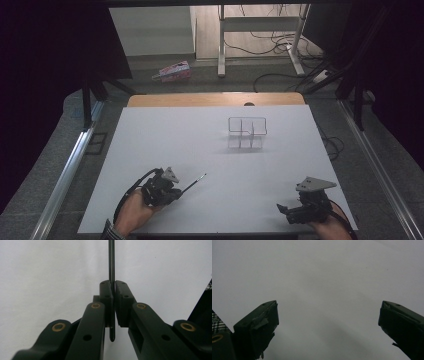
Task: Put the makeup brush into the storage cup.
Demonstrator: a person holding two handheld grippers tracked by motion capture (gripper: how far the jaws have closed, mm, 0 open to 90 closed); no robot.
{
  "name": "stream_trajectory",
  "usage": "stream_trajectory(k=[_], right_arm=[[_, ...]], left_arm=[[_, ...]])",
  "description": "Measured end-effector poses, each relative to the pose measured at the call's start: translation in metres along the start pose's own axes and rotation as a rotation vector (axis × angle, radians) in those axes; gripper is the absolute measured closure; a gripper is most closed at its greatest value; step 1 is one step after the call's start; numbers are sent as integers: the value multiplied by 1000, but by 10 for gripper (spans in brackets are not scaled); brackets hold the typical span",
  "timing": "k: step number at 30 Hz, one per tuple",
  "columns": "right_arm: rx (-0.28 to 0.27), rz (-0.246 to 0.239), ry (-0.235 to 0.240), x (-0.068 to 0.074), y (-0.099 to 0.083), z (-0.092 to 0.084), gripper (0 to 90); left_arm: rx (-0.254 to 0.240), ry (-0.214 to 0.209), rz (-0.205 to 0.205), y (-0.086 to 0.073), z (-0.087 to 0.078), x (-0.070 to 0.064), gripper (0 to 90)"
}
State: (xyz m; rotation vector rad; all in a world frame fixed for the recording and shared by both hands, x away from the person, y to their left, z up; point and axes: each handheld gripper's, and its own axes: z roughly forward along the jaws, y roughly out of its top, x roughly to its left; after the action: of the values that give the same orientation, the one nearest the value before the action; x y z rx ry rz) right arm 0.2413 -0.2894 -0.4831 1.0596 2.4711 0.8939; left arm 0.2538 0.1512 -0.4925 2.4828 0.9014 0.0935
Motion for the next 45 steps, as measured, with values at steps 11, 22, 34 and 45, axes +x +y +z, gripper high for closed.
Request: stream_trajectory(k=[11,22,34,45], right_arm=[[-23,26,3,-3,-1,-2,0],[-37,30,4,-4,-1,-3,0],[-121,43,58,-1,4,-6,0],[-219,42,148,7,17,-8,0]], left_arm=[[-105,19,6,-6,-10,-9,854],[-199,31,-9,-15,-20,-16,854],[-318,-8,-21,-17,-26,-22,854],[-393,-106,-33,-17,-20,-28,854]])
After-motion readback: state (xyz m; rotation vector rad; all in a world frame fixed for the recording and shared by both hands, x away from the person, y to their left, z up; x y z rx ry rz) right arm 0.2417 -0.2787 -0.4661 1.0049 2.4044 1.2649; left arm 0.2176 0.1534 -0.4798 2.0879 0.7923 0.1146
